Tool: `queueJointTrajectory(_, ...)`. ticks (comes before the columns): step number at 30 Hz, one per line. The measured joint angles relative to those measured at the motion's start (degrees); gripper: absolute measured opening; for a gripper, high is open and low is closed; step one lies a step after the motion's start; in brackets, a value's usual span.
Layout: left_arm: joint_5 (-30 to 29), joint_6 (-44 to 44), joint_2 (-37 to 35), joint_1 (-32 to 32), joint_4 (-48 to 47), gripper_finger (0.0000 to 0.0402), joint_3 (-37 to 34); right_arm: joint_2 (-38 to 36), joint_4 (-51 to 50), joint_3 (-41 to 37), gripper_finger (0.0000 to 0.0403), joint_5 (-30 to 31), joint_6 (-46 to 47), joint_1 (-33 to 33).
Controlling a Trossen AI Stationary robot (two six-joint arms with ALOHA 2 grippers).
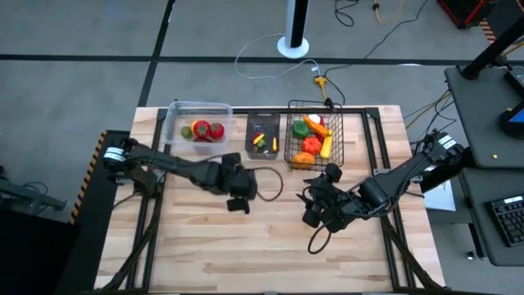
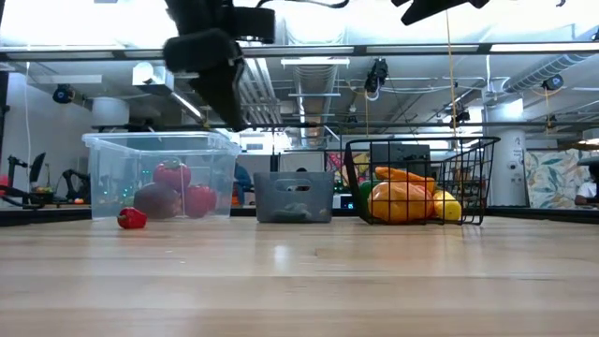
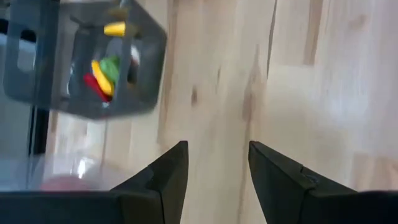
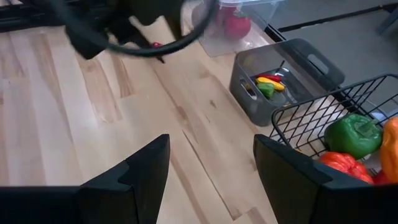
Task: Sort produce into baskets
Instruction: Put the red chili pepper into the black bin
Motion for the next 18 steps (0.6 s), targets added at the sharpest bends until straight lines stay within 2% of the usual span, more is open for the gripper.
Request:
queueJointTrajectory(10,-1.32,-26.88,-0.6,-5.6,-8.42,0.0151,-6.56,0.0,1.19,-0.87,0.0224,-0.11,0.43,0.0)
queueJointTrajectory(18,-0.65,-44.21,-0.69,-5.07,-18.05,0.0151,-9.38,0.0,1.41,-0.88,0.0224,-0.11,0.45,0.0)
